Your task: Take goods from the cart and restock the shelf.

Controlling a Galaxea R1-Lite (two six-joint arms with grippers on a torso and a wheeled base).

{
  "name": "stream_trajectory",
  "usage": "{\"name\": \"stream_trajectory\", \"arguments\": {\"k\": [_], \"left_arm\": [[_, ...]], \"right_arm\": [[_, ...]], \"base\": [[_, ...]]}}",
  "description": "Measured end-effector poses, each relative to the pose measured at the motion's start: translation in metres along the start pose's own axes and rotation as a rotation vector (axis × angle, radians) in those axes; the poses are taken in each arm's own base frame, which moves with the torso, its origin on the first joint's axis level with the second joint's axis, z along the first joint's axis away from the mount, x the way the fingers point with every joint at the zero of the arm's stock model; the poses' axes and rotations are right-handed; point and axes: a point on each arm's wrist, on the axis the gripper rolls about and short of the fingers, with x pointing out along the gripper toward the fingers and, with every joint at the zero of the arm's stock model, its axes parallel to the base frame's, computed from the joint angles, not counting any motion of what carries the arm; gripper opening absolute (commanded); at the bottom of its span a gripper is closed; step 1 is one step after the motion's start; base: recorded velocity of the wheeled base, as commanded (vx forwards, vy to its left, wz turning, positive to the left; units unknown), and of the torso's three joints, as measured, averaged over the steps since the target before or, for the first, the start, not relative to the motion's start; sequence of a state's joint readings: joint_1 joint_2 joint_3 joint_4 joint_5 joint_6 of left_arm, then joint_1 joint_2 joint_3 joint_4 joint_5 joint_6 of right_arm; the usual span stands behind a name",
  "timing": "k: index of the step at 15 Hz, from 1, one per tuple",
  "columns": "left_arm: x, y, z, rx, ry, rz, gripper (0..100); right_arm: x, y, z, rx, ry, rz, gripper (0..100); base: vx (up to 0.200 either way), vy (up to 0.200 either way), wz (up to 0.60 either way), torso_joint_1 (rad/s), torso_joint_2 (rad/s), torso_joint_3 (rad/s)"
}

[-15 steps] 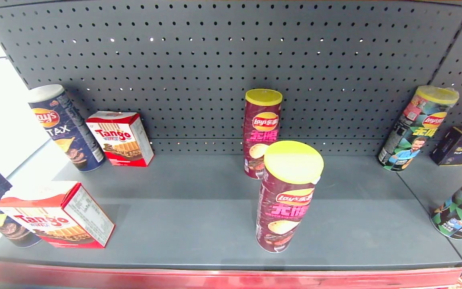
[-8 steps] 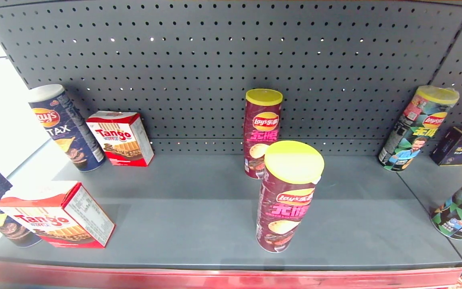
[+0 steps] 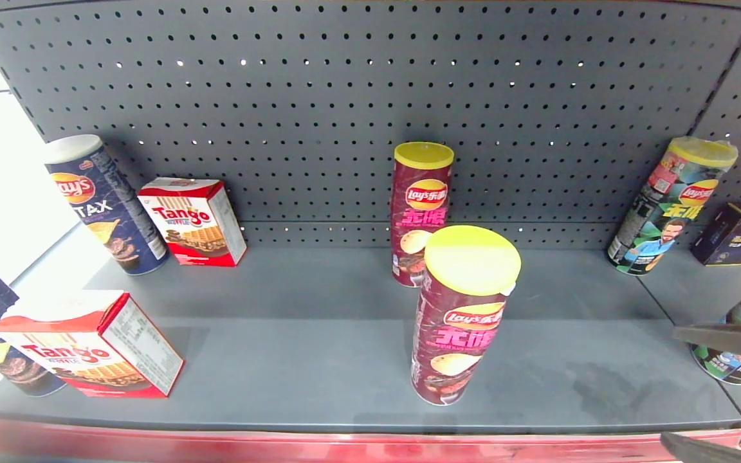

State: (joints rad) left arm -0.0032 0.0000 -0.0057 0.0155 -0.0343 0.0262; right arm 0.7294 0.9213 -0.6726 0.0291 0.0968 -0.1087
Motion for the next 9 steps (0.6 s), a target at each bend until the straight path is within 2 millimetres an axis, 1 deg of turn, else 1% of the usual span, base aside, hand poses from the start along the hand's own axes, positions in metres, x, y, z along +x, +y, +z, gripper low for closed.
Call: {"name": "stream_trajectory", "arguments": {"k": [2,4,7,9], "left_arm": [[0.0,0.0,0.0,0.001,0.0,-0.001,100],[0.0,0.0,0.0,0.002,0.0,-0.001,100],[0.0,0.0,0.0,0.018,-0.001,-0.004,100],[0.0,0.0,0.0,0.02,0.0,-0.005,100]], "right_arm": [[0.012,0.003,-0.011,-0.003,0.071,0.007,100],[0.02,0.003,-0.016,-0.002,0.115,0.01,100],[0.036,0.002,-0.019,0.011,0.168,-0.039,100],[0.049,0.0,-0.018,0.033,0.178,-0.087,100]], "base": [[0.0,0.0,0.0,0.0,0.0,0.0],[0.0,0.0,0.0,0.0,0.0,0.0],[0.0,0.0,0.0,0.0,0.0,0.0],[0.0,0.0,0.0,0.0,0.0,0.0]]}}
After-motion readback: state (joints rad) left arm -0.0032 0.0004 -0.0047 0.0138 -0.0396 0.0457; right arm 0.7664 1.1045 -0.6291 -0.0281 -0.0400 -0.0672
